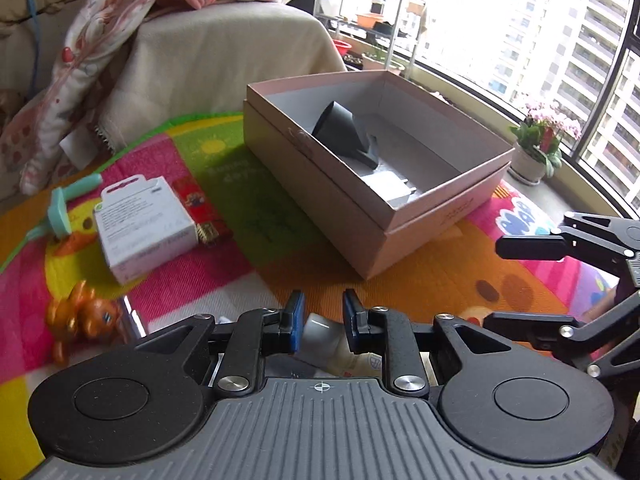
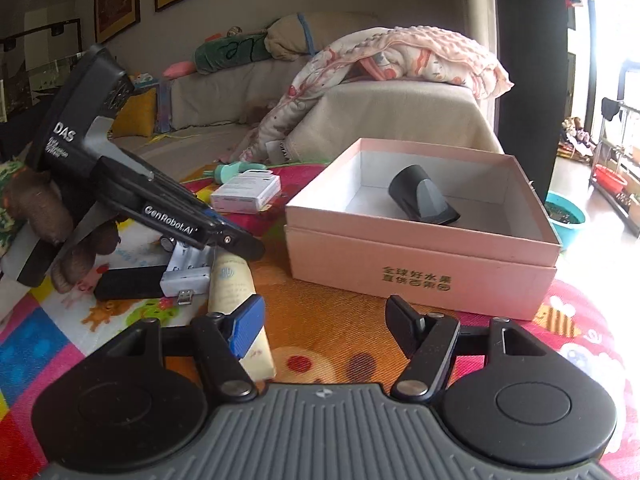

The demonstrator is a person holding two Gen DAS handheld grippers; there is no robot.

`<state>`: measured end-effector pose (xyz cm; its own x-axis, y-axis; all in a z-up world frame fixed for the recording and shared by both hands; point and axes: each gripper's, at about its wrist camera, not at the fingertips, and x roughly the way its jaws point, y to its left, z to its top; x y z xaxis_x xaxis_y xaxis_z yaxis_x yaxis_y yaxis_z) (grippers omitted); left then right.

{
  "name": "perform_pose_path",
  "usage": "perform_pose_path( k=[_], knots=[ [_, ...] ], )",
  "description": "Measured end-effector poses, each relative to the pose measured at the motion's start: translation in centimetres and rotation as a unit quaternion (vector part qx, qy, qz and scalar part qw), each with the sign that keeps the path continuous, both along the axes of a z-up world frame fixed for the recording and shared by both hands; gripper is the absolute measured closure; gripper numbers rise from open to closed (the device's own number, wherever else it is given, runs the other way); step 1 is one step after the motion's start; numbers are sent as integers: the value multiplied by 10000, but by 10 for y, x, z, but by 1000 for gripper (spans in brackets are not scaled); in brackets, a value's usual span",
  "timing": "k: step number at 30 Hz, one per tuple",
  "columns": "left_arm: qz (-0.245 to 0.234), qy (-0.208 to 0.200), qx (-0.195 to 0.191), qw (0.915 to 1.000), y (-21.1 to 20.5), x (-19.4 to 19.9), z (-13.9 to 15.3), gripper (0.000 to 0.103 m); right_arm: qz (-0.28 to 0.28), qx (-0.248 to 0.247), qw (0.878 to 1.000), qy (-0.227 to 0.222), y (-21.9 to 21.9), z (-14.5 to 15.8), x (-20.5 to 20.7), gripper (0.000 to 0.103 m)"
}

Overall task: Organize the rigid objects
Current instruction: 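Grasp the white lotion tube with the right tool while the left tool grasps the black phone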

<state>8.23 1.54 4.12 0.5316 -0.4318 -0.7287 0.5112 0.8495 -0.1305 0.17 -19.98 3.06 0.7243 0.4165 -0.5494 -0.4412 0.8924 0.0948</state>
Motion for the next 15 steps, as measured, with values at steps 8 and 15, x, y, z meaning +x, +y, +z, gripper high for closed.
perform_pose_path(
  k=[8, 15],
  knots=[
    [921, -767, -87, 9928, 66, -72, 28, 78, 853, -64, 9960, 269, 55, 4, 2, 32],
    [1164, -445, 94, 9922, 100, -88, -2, 78, 809, -329, 9937, 703, 74, -15, 16, 60]
  ],
)
